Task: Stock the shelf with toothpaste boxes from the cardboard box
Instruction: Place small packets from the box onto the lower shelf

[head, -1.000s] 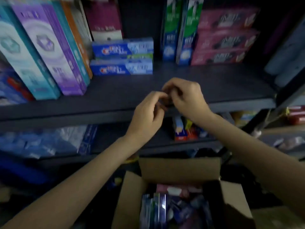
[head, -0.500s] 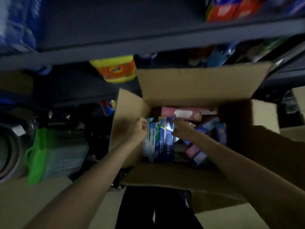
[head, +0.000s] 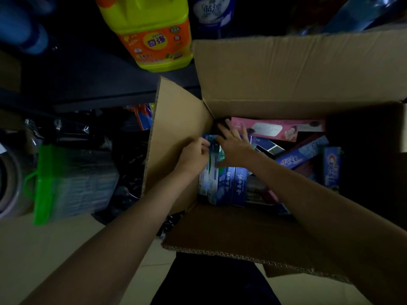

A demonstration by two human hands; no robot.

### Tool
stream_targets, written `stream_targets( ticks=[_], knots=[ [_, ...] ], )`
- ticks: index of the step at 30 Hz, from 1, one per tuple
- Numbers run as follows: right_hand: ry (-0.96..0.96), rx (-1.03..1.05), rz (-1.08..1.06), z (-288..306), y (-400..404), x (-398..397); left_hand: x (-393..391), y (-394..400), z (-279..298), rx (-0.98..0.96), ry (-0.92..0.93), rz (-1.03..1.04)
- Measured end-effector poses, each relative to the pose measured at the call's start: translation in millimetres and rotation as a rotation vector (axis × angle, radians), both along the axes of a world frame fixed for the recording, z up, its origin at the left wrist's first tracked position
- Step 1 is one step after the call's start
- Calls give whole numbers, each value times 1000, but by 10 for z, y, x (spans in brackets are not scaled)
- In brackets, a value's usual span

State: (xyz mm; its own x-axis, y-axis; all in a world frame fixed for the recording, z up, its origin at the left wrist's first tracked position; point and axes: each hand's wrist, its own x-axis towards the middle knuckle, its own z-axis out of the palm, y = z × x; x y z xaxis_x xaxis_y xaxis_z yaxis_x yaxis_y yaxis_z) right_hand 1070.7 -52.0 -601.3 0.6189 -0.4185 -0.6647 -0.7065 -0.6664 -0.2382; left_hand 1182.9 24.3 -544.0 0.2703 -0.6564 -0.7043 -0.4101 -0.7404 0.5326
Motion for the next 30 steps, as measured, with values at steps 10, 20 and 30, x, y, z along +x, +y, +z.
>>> stream_targets(
  ticks=[10,20,30],
  knots=[
    [-110,283,-343,-157,29,221,143,35,167,-119,-34,20],
    [-308,313,-518,189,76,-78,147,-2,356,-57,-74,-23],
    [-526,163,-502,2850,-527,-246,-90,-330,2071,-183,377,-205]
  ],
)
